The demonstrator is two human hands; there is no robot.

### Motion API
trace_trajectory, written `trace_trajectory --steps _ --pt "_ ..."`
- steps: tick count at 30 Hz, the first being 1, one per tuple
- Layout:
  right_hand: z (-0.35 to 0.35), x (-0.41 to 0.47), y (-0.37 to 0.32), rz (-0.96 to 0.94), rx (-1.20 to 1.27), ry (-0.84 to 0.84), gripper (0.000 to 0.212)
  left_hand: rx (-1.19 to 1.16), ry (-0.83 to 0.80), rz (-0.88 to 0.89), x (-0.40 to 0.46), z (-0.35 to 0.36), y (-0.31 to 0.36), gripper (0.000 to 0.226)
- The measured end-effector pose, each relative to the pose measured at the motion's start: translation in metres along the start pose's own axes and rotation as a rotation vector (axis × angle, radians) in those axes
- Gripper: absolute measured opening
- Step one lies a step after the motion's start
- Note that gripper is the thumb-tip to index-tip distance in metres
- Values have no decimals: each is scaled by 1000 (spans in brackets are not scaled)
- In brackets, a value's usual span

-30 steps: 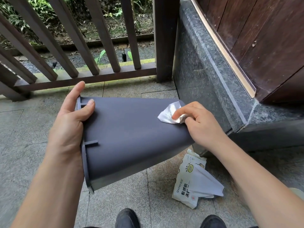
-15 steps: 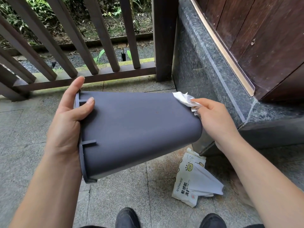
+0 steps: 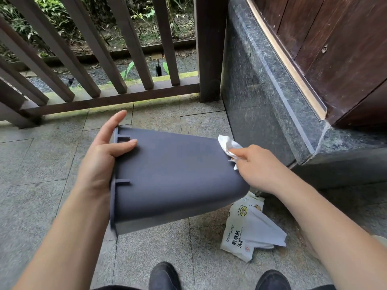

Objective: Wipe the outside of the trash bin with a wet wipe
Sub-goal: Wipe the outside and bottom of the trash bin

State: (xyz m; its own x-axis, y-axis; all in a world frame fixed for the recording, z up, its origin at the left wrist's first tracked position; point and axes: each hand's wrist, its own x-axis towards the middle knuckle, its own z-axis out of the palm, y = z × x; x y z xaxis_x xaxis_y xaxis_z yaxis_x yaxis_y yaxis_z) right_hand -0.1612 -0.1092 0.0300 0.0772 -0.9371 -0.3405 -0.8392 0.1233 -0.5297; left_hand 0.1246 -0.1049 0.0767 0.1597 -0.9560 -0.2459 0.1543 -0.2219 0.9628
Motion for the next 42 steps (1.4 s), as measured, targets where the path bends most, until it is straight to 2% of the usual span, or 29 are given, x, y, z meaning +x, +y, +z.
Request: trace_trajectory --steps 3,5,7,9,14,18,21,24,25,27,29,30,35,38,42 --pt "-9 -25 -19 -84 -112 72 41 -17 -3 -19 -4 -8 5 70" --pt "-6 -55 -42 -204 -91 104 36 -44 -29 -14 -9 -8 8 75" --pt "7 -87 -71 -343 -75 96 39 -65 -48 2 -14 -7 9 80" --pt "10 -105 -88 -383 -171 119 45 -86 -63 20 -18 -5 11 83" --pt "-20 -92 -72 -171 -326 302 54 -171 -70 38 -21 0 16 88" --pt "-13 -101 -88 -240 -356 185 51 -173 -84 15 -24 5 19 90" --pt "-18 -98 -81 -167 -385 292 49 -152 -82 -4 -26 9 18 89" --pt "-7 -109 -99 -223 -321 213 45 -164 -64 -8 -28 9 19 91" --pt "-8 -108 -95 -220 -314 257 43 -164 -64 -10 -27 10 18 91" --pt "-20 -85 -64 -95 -286 352 46 -174 -69 -4 -23 11 17 91" --pt "-41 -67 -30 37 -168 376 53 -182 -56 -1 -22 9 17 91" --pt "-46 -64 -23 64 -127 375 54 -190 -57 -3 -22 9 17 92" --pt "-25 -70 -44 -88 -145 329 61 -215 -71 14 -17 6 15 91" --pt "-22 -84 -63 -142 -190 341 56 -250 -71 33 -17 2 13 90" --pt "14 -117 -114 -322 -195 101 54 -247 -70 50 -14 3 11 90"
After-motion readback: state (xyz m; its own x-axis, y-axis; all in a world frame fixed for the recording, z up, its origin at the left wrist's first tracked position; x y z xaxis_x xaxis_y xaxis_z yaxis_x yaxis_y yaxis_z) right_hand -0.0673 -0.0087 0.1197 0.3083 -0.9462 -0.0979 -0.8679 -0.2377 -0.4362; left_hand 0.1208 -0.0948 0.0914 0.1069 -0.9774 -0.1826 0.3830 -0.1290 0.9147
